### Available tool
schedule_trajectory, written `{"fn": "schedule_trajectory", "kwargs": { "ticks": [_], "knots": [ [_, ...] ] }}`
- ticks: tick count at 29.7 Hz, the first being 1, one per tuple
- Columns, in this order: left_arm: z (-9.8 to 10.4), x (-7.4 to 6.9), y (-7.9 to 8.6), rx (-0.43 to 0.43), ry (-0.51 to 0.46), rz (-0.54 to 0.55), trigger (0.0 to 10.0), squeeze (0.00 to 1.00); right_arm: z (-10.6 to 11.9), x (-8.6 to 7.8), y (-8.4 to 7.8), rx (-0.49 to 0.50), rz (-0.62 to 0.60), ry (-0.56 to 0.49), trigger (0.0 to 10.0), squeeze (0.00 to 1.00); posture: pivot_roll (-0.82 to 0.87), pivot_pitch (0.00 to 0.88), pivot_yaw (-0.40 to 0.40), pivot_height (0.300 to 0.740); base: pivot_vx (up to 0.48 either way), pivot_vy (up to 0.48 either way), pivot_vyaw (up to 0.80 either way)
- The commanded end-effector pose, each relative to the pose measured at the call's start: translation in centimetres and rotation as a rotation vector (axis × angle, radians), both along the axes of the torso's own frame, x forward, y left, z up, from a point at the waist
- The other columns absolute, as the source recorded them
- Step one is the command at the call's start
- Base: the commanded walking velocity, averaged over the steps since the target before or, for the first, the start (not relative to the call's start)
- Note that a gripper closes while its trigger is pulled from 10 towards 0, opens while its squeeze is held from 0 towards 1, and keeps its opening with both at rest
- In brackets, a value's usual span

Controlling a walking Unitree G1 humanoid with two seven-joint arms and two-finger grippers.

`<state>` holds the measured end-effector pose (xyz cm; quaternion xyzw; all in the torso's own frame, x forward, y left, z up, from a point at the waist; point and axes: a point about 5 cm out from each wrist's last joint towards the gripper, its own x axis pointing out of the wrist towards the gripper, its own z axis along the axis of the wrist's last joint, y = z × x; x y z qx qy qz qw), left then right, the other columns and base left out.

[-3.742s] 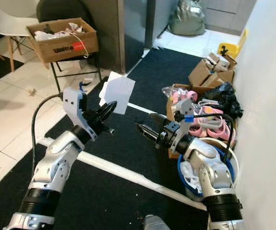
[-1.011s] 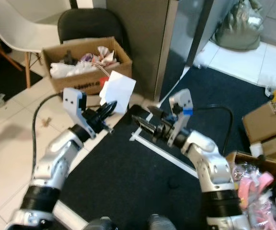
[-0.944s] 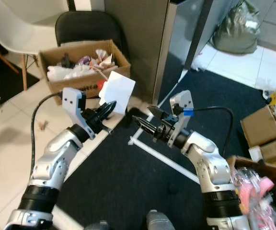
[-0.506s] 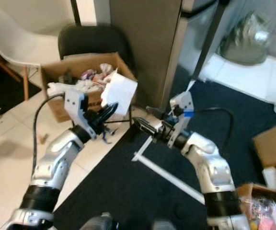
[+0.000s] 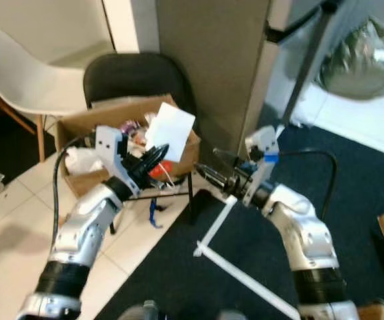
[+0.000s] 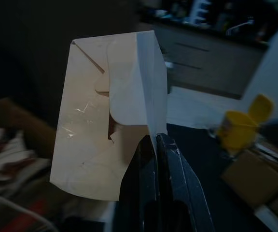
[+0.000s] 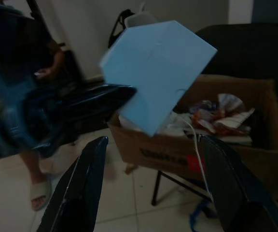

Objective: Picking trash to rubbish bin

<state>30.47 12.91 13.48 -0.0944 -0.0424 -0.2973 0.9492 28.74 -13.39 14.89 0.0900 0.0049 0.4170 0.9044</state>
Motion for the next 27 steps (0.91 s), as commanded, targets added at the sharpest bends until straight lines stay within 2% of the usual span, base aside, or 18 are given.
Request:
{"fn": "schedule_trajectory", "kwargs": {
  "ticks": [1, 6, 9, 10, 14, 18, 21, 24, 27],
  "knots": [
    [-0.8, 0.1, 0.9, 0.035, 0.029, 0.035, 10.0, 0.00, 0.2, 0.1, -0.9, -0.035, -0.028, -0.023, 10.0, 0.00, -0.08, 0.000, -0.018, 0.740, 0.480, 0.000, 0.00],
    [-1.4, 0.0, 1.8, 0.048, 0.056, 0.072, 10.0, 0.00, 0.1, 0.0, -1.1, -0.050, -0.026, -0.028, 10.0, 0.00, -0.08, 0.000, -0.017, 0.740, 0.480, 0.000, 0.00],
    [-1.7, 0.0, 2.8, 0.047, 0.074, 0.106, 10.0, 0.00, 0.1, 0.0, -1.2, -0.054, -0.025, -0.027, 10.0, 0.00, -0.07, 0.000, -0.023, 0.740, 0.480, 0.000, 0.00],
    [-2.0, 0.0, 3.8, 0.049, 0.091, 0.143, 10.0, 0.00, 0.0, 0.0, -1.2, -0.056, -0.025, -0.025, 10.0, 0.00, -0.07, 0.000, -0.023, 0.740, 0.480, 0.000, 0.00],
    [-2.3, 0.2, 4.9, 0.050, 0.113, 0.187, 10.0, 0.00, 0.0, 0.0, -1.2, -0.059, -0.024, -0.025, 10.0, 0.00, -0.07, 0.000, -0.024, 0.740, 0.480, 0.000, 0.00],
    [-3.4, 0.5, 6.2, 0.066, 0.184, 0.273, 10.0, 0.00, -0.1, 0.0, -1.2, -0.062, -0.023, -0.025, 10.0, 0.00, -0.07, 0.000, -0.024, 0.740, 0.480, 0.000, 0.00],
    [-3.9, 0.7, 6.9, 0.050, 0.229, 0.323, 10.0, 0.00, -0.1, 0.0, -1.2, -0.064, -0.023, -0.025, 10.0, 0.00, -0.07, 0.000, -0.027, 0.740, 0.480, 0.000, 0.00],
    [-5.1, 0.8, 8.4, 0.021, 0.321, 0.440, 10.0, 0.00, -0.2, -0.1, -1.3, -0.067, -0.022, -0.025, 10.0, 0.00, -0.07, 0.000, -0.028, 0.740, 0.439, 0.000, 0.00],
    [-5.4, 0.9, 8.8, -0.004, 0.341, 0.473, 10.0, 0.00, -0.2, -0.1, -1.3, -0.068, -0.023, -0.025, 10.0, 0.00, -0.08, 0.000, -0.027, 0.740, 0.237, 0.000, 0.00]
  ]
}}
